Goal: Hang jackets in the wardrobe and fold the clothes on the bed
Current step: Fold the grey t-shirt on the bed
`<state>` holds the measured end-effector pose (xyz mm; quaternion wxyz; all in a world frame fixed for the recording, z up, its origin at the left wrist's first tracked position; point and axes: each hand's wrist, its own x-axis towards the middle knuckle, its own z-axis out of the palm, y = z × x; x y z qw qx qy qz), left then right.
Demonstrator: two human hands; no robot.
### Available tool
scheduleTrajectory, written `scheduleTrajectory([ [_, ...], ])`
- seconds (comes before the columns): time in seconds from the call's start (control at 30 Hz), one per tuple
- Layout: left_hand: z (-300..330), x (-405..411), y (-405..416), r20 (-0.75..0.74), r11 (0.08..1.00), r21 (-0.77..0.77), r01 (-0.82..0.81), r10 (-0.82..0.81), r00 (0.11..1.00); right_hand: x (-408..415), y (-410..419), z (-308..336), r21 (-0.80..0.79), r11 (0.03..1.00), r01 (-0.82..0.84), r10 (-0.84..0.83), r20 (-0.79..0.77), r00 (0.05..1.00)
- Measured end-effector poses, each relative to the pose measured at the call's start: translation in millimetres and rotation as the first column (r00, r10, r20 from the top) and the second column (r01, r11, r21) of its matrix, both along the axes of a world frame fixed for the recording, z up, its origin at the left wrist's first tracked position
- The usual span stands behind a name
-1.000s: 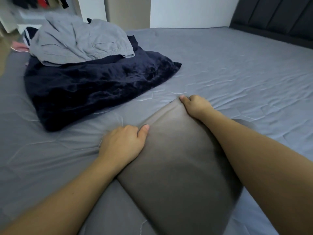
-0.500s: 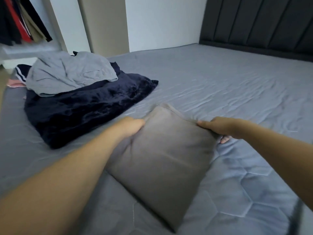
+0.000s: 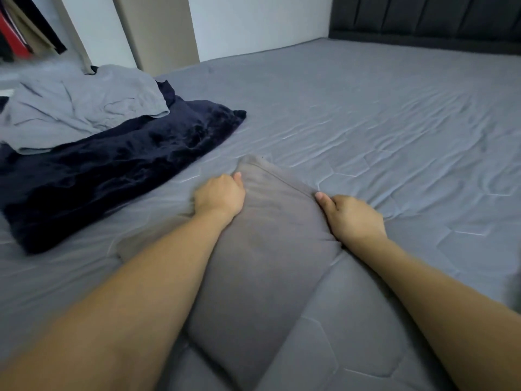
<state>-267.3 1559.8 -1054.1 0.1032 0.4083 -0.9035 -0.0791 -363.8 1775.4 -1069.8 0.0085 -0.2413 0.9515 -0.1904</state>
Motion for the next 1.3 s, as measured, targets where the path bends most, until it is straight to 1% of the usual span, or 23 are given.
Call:
scheduleTrajectory([
  [0.1, 11.6, 18.1, 12.4, 0.078, 0.998, -0.047, 0.04, -0.037, 0.996, 2.9, -1.1, 11.2, 0.055, 0.998, -0.041, 0.037, 0.078, 0.996],
  [0.2, 20.1, 70.0, 13.7, 0.222, 0.991, -0.092, 0.092, -0.07, 0.973, -0.7, -8.3, 36.5, 0.161, 0.978, -0.131, 0.092, 0.23, 0.969],
  [0.23, 20.4, 90.9, 8.8, 0.251, 0.993, -0.076, 0.089, -0.067, 0.966, -0.7, -15.0, 48.8, 0.17, 0.975, -0.141, 0.094, 0.257, 0.962],
  [0.27, 18.9, 111.6, 1.3, 0.254, 0.997, -0.025, 0.075, -0.066, 0.965, 1.0, -24.5, 62.8, 0.161, 0.976, -0.144, 0.098, 0.265, 0.959],
  [0.33, 16.6, 143.5, -13.5, 0.198, 0.985, 0.171, 0.025, -0.059, 0.978, 9.2, -50.4, 87.4, 0.068, 0.985, -0.159, 0.13, 0.316, 0.94],
  [0.4, 10.5, 153.0, -29.6, 0.093, 0.926, 0.377, 0.008, -0.046, 0.995, 17.5, -83.8, 97.5, -0.093, 0.98, -0.174, 0.197, 0.412, 0.89],
  [0.43, 8.4, 152.9, -34.9, 0.042, 0.894, 0.448, 0.005, -0.026, 0.999, 22.7, -101.4, 97.5, -0.141, 0.976, -0.165, 0.212, 0.456, 0.865],
  [0.47, 10.2, 152.9, -37.8, -0.005, 0.856, 0.517, -0.001, 0.005, 1.0, 28.3, -118.2, 95.0, -0.164, 0.976, -0.141, 0.204, 0.486, 0.85],
  [0.53, 17.5, 154.3, -40.3, -0.071, 0.773, 0.635, 0.007, 0.049, 0.996, 39.5, -138.2, 92.5, -0.194, 0.98, -0.037, 0.13, 0.494, 0.86],
  [0.6, 46.1, 159.3, -41.4, -0.07, 0.744, 0.668, 0.021, 0.034, 0.997, 48.0, -144.7, 109.6, -0.326, 0.941, 0.086, 0.114, 0.547, 0.829],
  [0.67, 99.5, 167.2, -49.5, -0.091, 0.769, 0.638, 0.036, 0.029, 0.995, 57.5, -147.5, 155.1, -0.443, 0.882, 0.163, 0.153, 0.596, 0.788],
  [0.73, 172.6, 178.5, -65.7, -0.114, 0.81, 0.584, 0.05, 0.02, 0.993, 67.0, -148.5, 219.9, -0.549, 0.801, 0.238, 0.194, 0.614, 0.765],
  [0.77, 211.7, 184.7, -78.4, -0.129, 0.84, 0.538, 0.074, -0.004, 0.992, 74.0, -148.3, 258.1, -0.574, 0.771, 0.275, 0.198, 0.627, 0.753],
  [0.83, 302.7, 198.9, -107.2, -0.113, 0.899, 0.417, 0.135, -0.096, 0.989, 85.8, -153.9, 342.9, -0.6, 0.742, 0.298, 0.237, 0.651, 0.721],
  [0.87, 336.1, 205.7, -116.2, -0.084, 0.926, 0.339, 0.167, -0.147, 0.986, 91.8, -154.9, 370.4, -0.622, 0.726, 0.295, 0.281, 0.659, 0.698],
  [0.93, 443.1, 226.3, -148.1, -0.001, 0.969, 0.144, 0.2, -0.202, 0.979, 108.8, -175.4, 466.8, -0.647, 0.705, 0.29, 0.332, 0.663, 0.671],
  [1.03, 607.7, 266.3, -188.7, 0.058, 0.963, -0.143, 0.227, -0.22, 0.974, 159.7, -217.2, 623.5, -0.672, 0.646, 0.361, 0.285, 0.652, 0.703],
  [1.1, 700.1, 291.3, -210.0, 0.043, 0.945, -0.252, 0.21, -0.206, 0.978, 197.3, -243.8, 713.7, -0.705, 0.557, 0.438, 0.25, 0.646, 0.721],
  [1.2, 802.7, 329.4, -235.4, -0.015, 0.939, -0.295, 0.177, -0.189, 0.982, 253.4, -274.8, 807.4, -0.74, 0.414, 0.53, 0.19, 0.64, 0.745],
  [1.23, 829.2, 338.1, -246.1, -0.038, 0.936, -0.304, 0.178, -0.199, 0.979, 265.3, -286.6, 830.8, -0.75, 0.377, 0.544, 0.19, 0.637, 0.747],
  [1.3, 868.3, 355.6, -265.9, -0.025, 0.922, -0.335, 0.194, -0.215, 0.976, 288.6, -307.8, 868.6, -0.766, 0.321, 0.558, 0.199, 0.63, 0.75],
])
